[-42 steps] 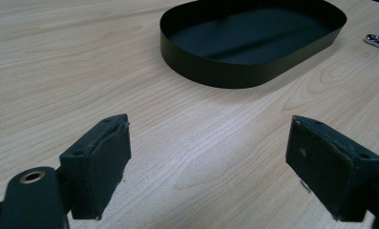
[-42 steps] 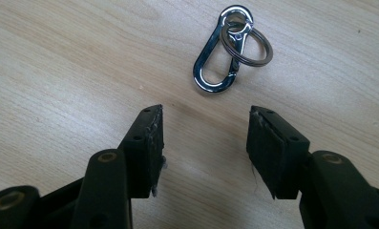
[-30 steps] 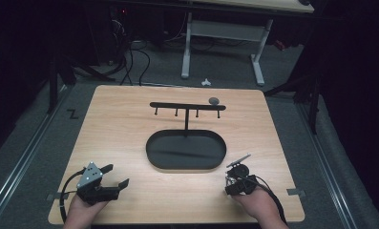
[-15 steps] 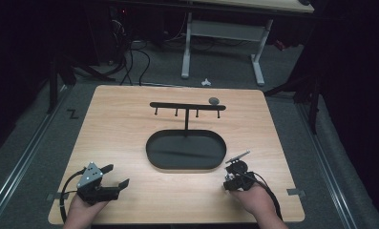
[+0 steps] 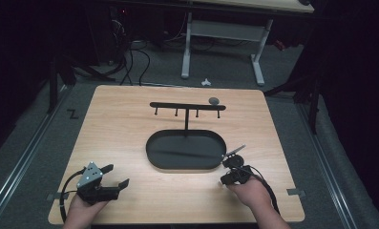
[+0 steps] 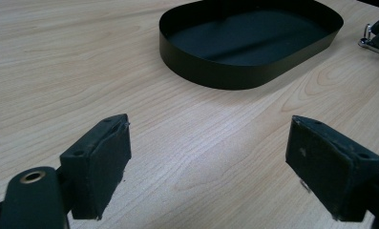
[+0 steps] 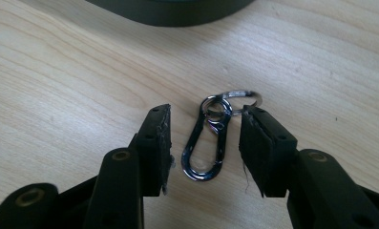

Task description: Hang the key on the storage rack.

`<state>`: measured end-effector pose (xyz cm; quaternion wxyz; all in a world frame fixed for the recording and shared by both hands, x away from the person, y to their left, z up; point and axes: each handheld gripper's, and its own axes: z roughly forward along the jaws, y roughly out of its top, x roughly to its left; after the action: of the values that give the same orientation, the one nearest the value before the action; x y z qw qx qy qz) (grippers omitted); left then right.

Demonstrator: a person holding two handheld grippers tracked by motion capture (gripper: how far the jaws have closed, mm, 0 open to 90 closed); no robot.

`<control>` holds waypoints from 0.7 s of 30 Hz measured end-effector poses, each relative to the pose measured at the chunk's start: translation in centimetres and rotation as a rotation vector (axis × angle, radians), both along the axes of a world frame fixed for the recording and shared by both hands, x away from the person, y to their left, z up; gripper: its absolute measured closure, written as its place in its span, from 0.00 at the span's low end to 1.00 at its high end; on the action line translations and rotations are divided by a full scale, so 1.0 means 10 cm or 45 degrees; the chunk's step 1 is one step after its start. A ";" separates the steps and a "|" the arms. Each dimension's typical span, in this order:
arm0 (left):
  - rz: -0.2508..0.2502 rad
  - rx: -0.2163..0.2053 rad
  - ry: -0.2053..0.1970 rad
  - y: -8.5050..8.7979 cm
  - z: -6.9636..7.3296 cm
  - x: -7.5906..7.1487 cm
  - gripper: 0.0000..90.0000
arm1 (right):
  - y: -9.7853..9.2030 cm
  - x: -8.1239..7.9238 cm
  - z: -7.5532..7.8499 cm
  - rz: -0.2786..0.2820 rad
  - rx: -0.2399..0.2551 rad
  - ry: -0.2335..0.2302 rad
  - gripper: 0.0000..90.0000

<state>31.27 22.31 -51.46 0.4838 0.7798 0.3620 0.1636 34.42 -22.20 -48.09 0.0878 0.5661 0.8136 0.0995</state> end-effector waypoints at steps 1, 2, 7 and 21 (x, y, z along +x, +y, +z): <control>0.001 -0.003 0.000 0.00 0.00 0.00 0.18 | 0.01 0.00 0.01 0.008 -0.010 0.003 0.61; 0.000 0.000 0.002 0.00 0.00 0.00 0.18 | 0.02 -0.01 0.02 0.008 -0.014 0.007 0.61; -0.003 -0.002 0.003 -0.01 0.00 0.00 0.18 | -0.01 -0.03 0.01 0.002 -0.014 0.041 0.57; -0.008 0.008 0.005 -0.02 -0.01 -0.01 0.18 | 0.03 0.08 -0.08 -0.035 -0.059 0.181 0.61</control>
<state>31.19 22.12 -51.51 0.4812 0.7828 0.3599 0.1616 35.25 -21.89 -48.86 0.0443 0.5808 0.8119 0.0389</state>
